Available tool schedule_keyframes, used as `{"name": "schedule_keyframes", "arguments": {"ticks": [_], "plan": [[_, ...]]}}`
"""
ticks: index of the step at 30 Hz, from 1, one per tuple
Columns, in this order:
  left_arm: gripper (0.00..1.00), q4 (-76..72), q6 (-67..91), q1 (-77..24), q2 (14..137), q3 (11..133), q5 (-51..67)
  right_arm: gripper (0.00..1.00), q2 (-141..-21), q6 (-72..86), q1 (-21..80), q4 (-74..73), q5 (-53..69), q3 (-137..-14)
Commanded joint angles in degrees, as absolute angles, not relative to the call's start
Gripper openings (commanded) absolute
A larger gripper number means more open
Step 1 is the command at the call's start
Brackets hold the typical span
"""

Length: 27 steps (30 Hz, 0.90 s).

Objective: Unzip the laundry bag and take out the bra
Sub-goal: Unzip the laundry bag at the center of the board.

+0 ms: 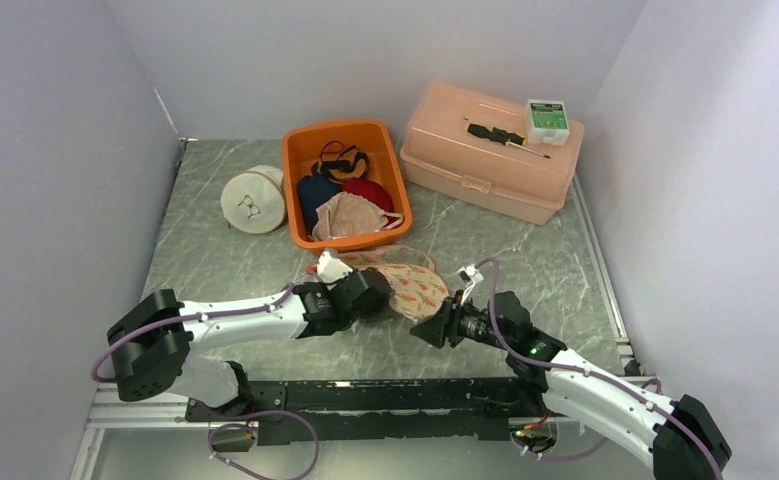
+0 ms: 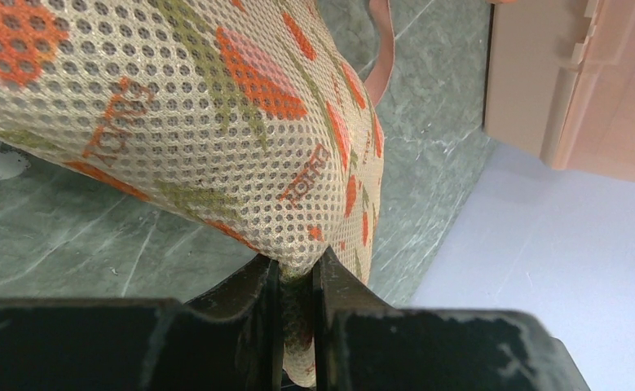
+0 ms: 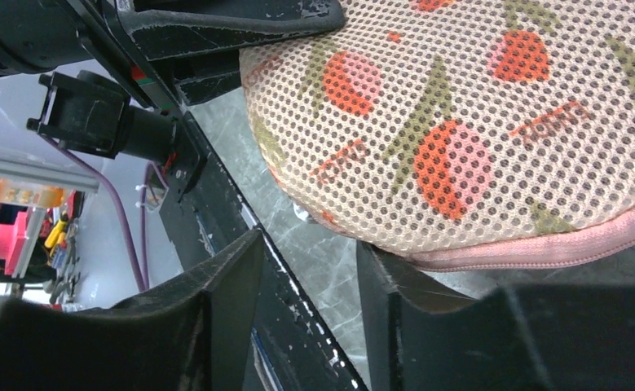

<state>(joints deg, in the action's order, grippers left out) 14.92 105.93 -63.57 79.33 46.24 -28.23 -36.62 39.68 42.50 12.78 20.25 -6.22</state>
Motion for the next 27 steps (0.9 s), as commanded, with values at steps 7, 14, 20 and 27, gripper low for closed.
{"name": "schedule_keyframes", "arguments": {"ticks": [7,14,20,27], "plan": [[0.03,10.5,109.7,-63.9,79.8,47.1,-26.8,0.58,-25.9,43.6,43.6,24.0,12.4,3.0],[0.03,8.8,112.3,-63.9,81.0,47.5,-26.0,0.61,-17.9,43.0,43.8,24.2,8.3,5.3],[0.03,8.8,113.3,-63.8,80.7,47.2,-26.4,0.54,-22.4,43.7,43.8,26.5,8.9,5.4],[0.03,9.7,113.3,-63.7,79.1,47.0,-27.9,0.49,-24.2,42.9,43.9,22.4,6.7,3.9]]}}
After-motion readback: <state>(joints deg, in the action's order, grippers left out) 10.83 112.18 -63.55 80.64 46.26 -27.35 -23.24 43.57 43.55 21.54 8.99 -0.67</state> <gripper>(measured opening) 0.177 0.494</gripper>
